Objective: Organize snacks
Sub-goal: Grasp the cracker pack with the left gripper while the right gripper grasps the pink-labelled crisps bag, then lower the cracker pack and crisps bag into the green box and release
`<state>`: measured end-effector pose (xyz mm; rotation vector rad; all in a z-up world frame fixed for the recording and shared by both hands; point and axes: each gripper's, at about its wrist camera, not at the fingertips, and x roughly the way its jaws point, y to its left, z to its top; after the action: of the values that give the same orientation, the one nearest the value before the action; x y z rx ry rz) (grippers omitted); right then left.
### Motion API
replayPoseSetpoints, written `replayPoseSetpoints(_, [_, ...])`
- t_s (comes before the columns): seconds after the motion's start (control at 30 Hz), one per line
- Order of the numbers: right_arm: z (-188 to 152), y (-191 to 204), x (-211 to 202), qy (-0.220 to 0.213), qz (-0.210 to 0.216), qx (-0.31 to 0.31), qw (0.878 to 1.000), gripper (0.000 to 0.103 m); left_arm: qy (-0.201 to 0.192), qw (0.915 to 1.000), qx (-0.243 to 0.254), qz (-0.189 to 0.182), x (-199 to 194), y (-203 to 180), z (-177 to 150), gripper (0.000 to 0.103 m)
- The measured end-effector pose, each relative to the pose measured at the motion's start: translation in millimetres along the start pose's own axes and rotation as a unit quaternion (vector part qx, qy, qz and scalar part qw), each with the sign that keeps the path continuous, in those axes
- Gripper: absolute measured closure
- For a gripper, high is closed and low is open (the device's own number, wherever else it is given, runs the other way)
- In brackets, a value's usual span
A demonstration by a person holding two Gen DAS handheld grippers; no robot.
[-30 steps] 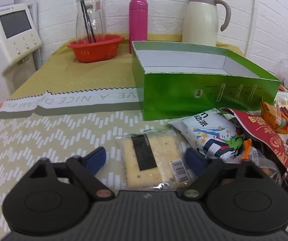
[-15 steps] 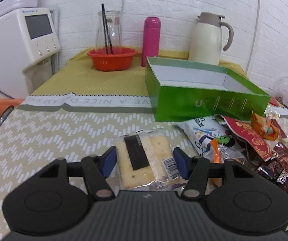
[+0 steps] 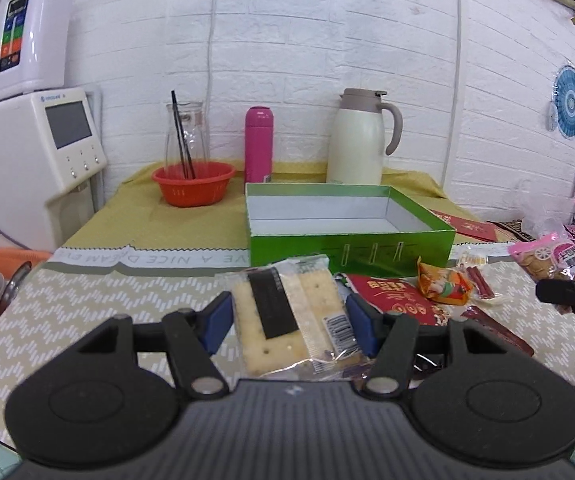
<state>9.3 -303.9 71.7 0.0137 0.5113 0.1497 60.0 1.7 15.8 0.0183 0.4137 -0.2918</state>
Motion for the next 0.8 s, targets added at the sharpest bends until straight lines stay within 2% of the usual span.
replayPoseSetpoints(0.13, [14, 11, 14, 0.01, 0.011, -0.014, 1.0, 0.002, -0.01, 0.9999, 0.007, 0.002, 9, -8, 12, 0.043])
replayPoseSetpoints(0.33, [39, 15, 36, 0.009, -0.004, -0.019, 1.0, 0.001, -0.02, 0.9997, 0.012, 0.002, 33, -13, 33, 0.043])
replayPoseSetpoints(0.53, [63, 3, 58, -0.006, -0.019, -0.005, 1.0, 0.001, -0.032, 0.9995, 0.007, 0.001, 54, -10, 49, 0.043])
replayPoseSetpoints(0.7, [94, -10, 93, -0.023, -0.002, 0.017, 1.0, 0.001, -0.036, 0.9992, 0.009, 0.017, 96, -9, 74, 0.043])
replayPoseSetpoints(0.8, [107, -6, 129, -0.014, 0.003, 0.007, 1.0, 0.001, -0.033, 0.9995, 0.002, 0.002, 133, -6, 88, 0.042])
